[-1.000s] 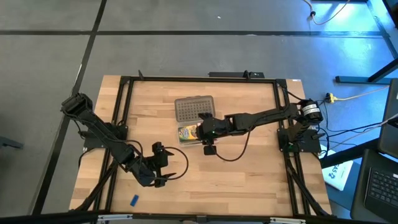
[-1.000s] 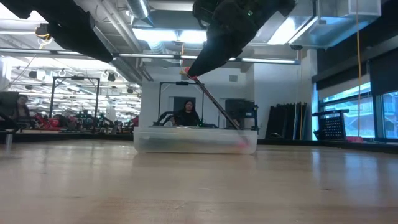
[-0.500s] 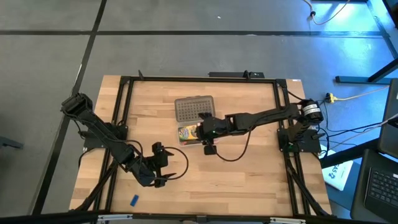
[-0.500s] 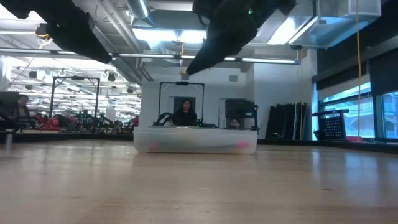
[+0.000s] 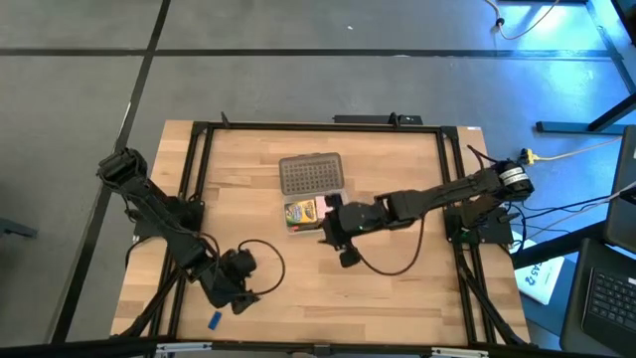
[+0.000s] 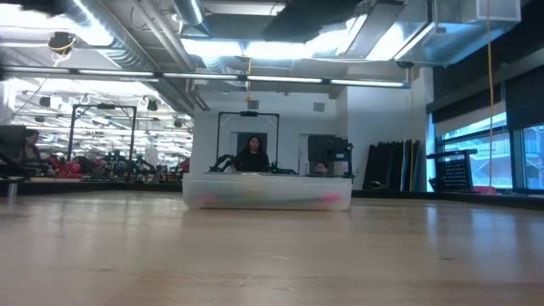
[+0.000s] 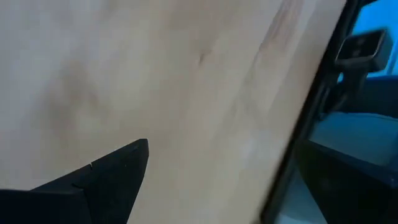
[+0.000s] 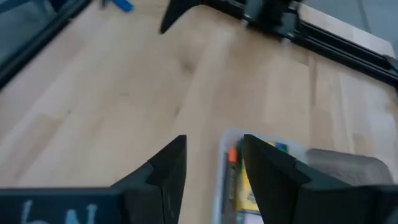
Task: Pack school essentials
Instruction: Put the blue eraser into the black supply box
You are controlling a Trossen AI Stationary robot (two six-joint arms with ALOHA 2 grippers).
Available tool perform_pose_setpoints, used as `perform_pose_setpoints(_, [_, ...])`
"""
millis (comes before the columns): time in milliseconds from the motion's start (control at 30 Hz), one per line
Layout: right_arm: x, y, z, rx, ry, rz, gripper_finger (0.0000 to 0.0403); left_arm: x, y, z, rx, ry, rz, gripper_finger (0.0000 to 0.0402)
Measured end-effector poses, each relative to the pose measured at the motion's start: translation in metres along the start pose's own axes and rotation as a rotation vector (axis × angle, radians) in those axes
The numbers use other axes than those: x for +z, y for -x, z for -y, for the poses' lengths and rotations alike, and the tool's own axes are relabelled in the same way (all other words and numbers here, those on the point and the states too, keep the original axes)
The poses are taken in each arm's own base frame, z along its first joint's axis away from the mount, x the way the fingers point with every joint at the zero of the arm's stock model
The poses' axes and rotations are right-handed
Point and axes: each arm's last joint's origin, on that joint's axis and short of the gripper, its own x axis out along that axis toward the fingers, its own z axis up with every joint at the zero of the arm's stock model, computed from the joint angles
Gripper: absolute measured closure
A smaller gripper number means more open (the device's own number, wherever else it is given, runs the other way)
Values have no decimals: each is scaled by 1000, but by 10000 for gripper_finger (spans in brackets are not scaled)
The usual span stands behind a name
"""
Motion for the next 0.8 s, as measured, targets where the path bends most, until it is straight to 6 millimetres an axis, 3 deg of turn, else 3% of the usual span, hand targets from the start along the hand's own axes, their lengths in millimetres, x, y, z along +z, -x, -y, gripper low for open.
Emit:
perform_pose_setpoints(333, [7, 5, -29, 61, 48, 26, 243, -32, 8, -2, 61, 298, -262, 7])
perform_pose_setpoints(600, [7, 6, -32, 65, 31, 28, 243, -51, 14, -2, 100, 377, -356, 7])
perform_pose_setpoints(800, [9, 6, -32, 63, 22, 47, 243, -51, 21, 8, 147, 359, -345, 7])
